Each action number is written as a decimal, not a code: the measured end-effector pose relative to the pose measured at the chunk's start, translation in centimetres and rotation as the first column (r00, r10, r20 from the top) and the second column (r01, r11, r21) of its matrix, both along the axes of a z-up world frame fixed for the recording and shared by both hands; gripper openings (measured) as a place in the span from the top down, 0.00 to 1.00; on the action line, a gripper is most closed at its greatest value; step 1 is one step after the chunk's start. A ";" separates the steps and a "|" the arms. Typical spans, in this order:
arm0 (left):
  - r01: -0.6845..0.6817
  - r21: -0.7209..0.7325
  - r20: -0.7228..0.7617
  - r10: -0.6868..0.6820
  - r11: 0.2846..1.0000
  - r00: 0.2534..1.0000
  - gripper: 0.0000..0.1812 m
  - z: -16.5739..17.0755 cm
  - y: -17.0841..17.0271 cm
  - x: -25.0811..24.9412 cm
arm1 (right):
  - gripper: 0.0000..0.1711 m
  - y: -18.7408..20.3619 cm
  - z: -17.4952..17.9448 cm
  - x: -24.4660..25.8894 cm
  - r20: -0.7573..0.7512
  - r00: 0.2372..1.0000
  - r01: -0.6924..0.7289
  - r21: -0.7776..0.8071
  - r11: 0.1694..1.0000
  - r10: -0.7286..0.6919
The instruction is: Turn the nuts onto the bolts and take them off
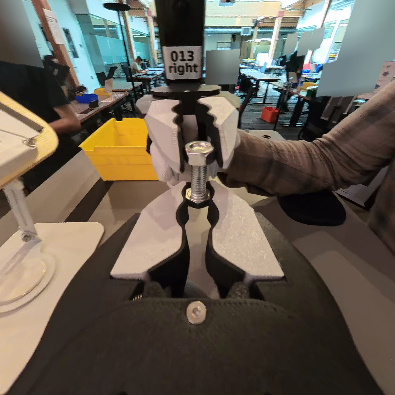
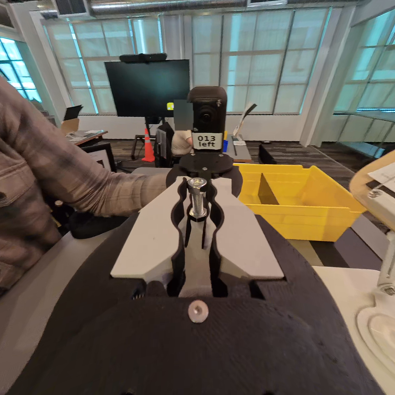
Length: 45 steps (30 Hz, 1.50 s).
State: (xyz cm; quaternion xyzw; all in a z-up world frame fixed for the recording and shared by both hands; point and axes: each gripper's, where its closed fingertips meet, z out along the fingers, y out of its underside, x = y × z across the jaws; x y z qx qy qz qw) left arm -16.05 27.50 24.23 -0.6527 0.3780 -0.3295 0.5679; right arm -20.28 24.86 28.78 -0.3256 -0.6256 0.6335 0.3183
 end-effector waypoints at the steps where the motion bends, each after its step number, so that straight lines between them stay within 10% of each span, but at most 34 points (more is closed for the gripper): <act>1: -0.036 0.009 -0.011 0.036 0.999 0.999 0.92 0.0 0.5 -0.5 | 0.91 0.4 0.0 -0.4 0.000 1.000 0.030 0.003 1.000 -0.030; 10: -0.562 0.098 -0.130 0.571 0.821 0.811 0.92 -0.5 6.3 -7.4 | 0.90 5.8 -0.3 -5.6 0.009 0.830 0.557 -0.047 0.829 -0.557; 15: -0.460 0.075 -0.107 0.466 0.885 0.878 0.92 0.1 5.1 -6.3 | 0.68 4.4 0.6 -4.5 -0.032 0.901 0.432 -0.014 0.902 -0.433; 29: 0.038 0.013 -0.089 -0.037 0.999 0.995 0.92 0.0 -1.2 0.6 | 0.91 -1.1 0.4 1.1 -0.030 0.999 -0.025 0.091 0.996 0.028; 38: -0.307 0.011 -0.053 0.307 0.952 0.950 0.92 1.1 3.3 -3.7 | 0.91 2.7 1.4 -2.6 -0.056 0.952 0.304 0.048 0.952 -0.301; 42: -0.487 -0.027 -0.038 0.486 0.873 0.873 0.93 1.0 5.1 -7.2 | 0.69 1.3 0.8 -3.5 -0.019 0.947 0.320 0.144 0.936 -0.321; 43: -0.526 -0.054 -0.018 0.526 0.849 0.850 0.93 1.1 5.4 -8.1 | 1.00 -1.2 0.4 -2.1 0.000 0.988 0.155 0.174 0.972 -0.157; 45: -0.531 -0.070 0.007 0.533 0.844 0.846 0.93 1.3 5.4 -8.9 | 0.94 -2.0 0.5 -1.1 0.032 0.995 0.090 0.194 0.977 -0.098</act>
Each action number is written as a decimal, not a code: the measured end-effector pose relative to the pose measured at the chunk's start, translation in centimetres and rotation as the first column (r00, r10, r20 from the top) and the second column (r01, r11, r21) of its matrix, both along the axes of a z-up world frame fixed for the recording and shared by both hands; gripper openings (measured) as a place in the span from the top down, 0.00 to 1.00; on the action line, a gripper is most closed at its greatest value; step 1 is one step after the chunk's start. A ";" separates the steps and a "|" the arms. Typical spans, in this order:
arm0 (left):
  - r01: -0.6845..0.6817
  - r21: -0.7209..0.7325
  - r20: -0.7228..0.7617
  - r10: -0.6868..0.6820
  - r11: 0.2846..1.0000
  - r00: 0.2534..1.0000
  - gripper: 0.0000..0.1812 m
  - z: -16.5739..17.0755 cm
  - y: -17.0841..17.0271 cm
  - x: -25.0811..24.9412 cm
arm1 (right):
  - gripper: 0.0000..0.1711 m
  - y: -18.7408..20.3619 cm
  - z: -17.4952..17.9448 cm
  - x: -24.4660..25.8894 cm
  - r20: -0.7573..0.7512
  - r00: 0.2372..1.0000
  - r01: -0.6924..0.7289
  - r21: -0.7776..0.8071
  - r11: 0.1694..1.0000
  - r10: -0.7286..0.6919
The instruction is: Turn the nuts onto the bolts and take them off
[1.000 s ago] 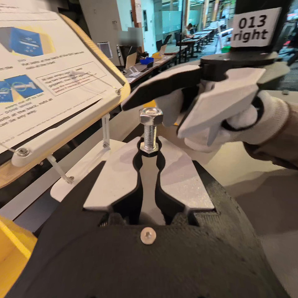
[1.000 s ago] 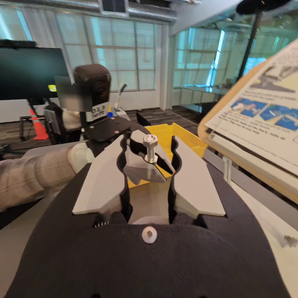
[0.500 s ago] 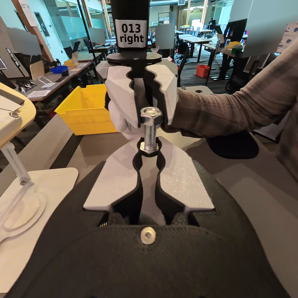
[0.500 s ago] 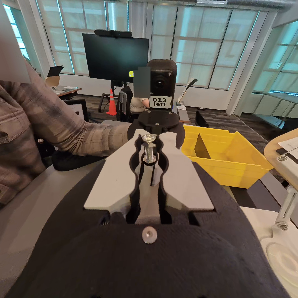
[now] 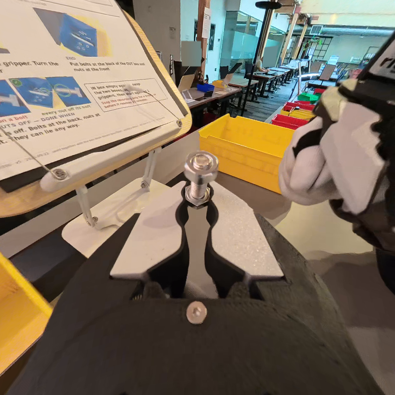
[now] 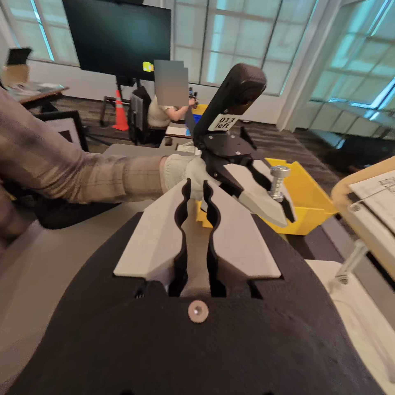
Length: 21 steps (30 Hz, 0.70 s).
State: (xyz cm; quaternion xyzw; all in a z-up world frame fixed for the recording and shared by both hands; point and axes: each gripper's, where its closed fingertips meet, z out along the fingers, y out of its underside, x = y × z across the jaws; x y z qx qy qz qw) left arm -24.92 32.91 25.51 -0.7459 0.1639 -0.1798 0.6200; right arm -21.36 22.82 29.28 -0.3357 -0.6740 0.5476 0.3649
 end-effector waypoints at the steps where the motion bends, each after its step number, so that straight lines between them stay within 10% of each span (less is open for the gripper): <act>1: -0.013 0.008 -0.020 0.013 1.000 1.000 0.93 0.0 0.0 -0.2 | 0.96 0.0 0.4 0.4 -0.025 1.000 -0.007 0.010 1.000 0.007; 8: 0.040 -0.011 -0.079 -0.041 0.999 0.996 0.93 -0.5 -0.2 1.7 | 0.71 4.2 1.0 -0.5 -0.061 0.980 0.186 -0.046 0.982 -0.188; 21: 0.166 -0.058 -0.219 -0.174 0.984 0.960 0.92 -1.6 -1.5 5.3 | 0.90 5.0 -0.8 -1.9 -0.063 0.968 0.241 -0.006 0.970 -0.241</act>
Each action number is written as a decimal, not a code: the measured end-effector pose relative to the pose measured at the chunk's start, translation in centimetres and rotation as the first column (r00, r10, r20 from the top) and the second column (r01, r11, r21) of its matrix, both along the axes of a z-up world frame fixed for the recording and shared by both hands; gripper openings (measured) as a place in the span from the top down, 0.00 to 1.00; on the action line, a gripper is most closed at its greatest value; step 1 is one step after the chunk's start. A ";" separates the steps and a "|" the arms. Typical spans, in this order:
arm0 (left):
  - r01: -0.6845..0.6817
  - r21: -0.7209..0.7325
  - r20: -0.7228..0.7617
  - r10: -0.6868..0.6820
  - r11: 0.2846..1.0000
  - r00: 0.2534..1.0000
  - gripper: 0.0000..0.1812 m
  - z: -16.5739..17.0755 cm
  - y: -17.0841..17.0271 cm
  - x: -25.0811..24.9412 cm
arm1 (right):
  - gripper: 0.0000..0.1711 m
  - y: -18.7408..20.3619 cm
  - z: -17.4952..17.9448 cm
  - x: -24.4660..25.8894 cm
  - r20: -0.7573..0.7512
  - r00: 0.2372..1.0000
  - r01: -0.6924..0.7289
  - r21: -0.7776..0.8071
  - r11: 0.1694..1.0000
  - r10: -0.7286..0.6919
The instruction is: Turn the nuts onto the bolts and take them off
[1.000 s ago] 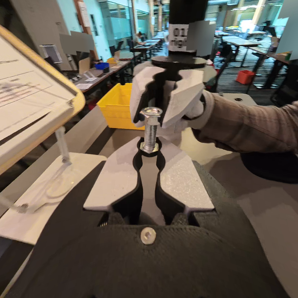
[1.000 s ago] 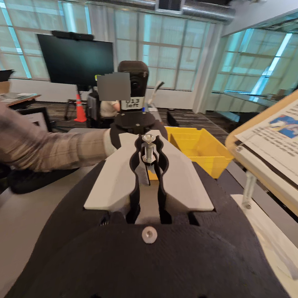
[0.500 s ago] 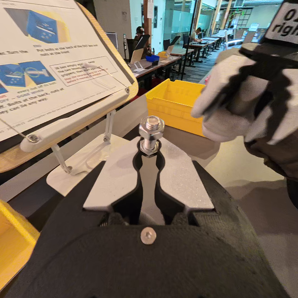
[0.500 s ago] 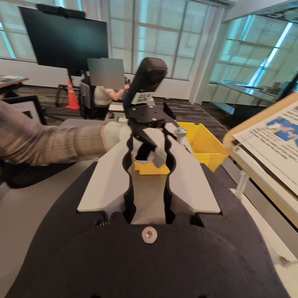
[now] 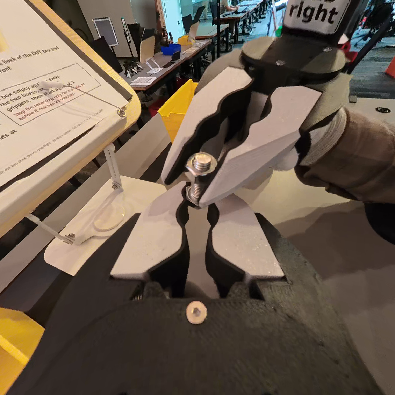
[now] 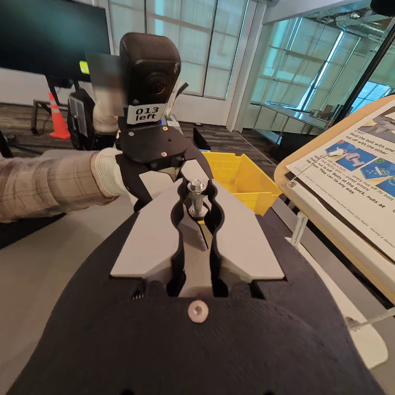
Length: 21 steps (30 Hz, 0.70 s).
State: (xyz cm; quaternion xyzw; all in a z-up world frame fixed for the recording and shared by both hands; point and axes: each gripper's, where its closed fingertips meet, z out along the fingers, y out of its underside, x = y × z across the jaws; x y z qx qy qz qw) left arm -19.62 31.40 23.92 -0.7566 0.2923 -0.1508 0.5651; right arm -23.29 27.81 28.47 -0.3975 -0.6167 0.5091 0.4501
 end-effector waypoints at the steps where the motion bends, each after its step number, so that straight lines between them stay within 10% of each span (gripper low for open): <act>1: -0.005 0.006 0.015 0.005 1.000 1.000 0.92 0.3 0.1 -0.1 | 0.90 0.1 0.3 -0.1 -0.014 1.000 -0.003 -0.037 0.999 0.002; 8: -0.026 0.083 0.106 0.017 0.996 0.994 0.92 1.9 0.3 -0.2 | 0.90 1.0 1.9 0.1 -0.113 0.993 -0.059 -0.283 0.957 0.028; 21: -0.076 0.061 0.144 0.067 0.995 0.987 0.93 1.5 1.0 -1.3 | 0.73 1.0 1.8 0.7 -0.095 0.995 -0.042 -0.180 0.983 0.025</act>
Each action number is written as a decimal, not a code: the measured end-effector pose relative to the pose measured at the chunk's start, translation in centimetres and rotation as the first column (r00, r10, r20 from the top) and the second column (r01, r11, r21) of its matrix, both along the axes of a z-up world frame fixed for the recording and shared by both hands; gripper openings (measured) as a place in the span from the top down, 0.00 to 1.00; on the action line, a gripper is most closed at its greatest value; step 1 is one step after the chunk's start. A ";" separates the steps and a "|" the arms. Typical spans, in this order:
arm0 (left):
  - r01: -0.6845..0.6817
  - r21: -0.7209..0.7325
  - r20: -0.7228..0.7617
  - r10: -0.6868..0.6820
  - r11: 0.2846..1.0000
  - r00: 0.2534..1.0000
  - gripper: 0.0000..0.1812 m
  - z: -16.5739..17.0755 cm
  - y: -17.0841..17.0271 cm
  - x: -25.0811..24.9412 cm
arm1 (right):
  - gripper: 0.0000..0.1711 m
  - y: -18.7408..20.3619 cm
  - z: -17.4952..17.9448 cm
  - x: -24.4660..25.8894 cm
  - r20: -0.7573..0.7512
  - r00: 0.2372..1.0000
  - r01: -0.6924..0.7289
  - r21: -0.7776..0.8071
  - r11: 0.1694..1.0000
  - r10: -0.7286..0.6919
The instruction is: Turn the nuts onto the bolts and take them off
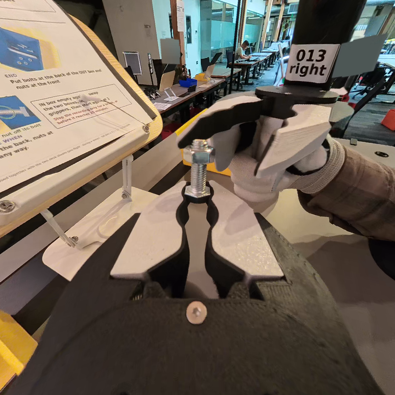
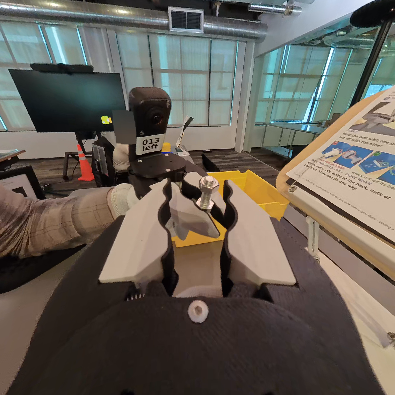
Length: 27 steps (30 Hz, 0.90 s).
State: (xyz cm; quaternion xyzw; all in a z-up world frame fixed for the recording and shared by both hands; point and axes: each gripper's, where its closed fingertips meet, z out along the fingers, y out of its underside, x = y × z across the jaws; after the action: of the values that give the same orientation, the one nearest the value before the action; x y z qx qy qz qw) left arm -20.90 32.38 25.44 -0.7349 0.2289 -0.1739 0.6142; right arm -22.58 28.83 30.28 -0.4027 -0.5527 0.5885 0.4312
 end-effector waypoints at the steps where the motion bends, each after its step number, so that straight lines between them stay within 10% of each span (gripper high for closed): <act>1: -0.003 0.003 0.012 0.003 1.000 1.000 0.93 0.1 0.0 -0.1 | 0.74 -0.1 0.0 0.1 0.001 1.000 -0.011 0.002 1.000 0.011; 3: -0.007 0.002 0.037 0.007 1.000 0.999 0.93 0.3 0.1 -0.4 | 0.77 -0.3 0.0 0.5 0.011 0.999 -0.034 0.013 0.999 0.033; 5: -0.028 0.003 0.069 0.028 1.000 0.997 0.93 0.6 0.2 -1.0 | 1.00 -2.3 0.8 2.7 -0.042 0.974 -0.223 0.013 0.975 0.223; 9: -0.010 0.005 0.085 0.009 1.000 0.996 0.93 0.8 0.0 -1.0 | 0.99 -0.5 1.4 2.9 -0.054 0.989 -0.141 0.006 0.990 0.141; 13: 0.021 0.012 0.088 -0.022 1.000 0.996 0.93 0.7 -0.1 -0.1 | 0.76 1.1 0.5 1.2 -0.006 1.000 0.017 0.042 0.999 -0.017; 25: 0.075 0.032 0.089 -0.077 0.997 0.993 0.93 1.1 -0.5 1.9 | 0.91 0.1 0.3 -0.2 -0.021 1.000 0.021 0.006 1.000 -0.021; 27: 0.068 0.044 0.097 -0.072 0.997 0.993 0.78 1.6 -0.6 1.9 | 0.91 0.3 1.0 0.1 -0.052 0.998 0.039 0.006 0.999 -0.039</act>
State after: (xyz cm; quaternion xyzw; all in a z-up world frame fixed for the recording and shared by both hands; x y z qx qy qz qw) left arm -18.99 31.78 27.04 -0.7042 0.2274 -0.2267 0.6332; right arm -22.46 29.18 31.28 -0.3966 -0.5353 0.5883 0.4583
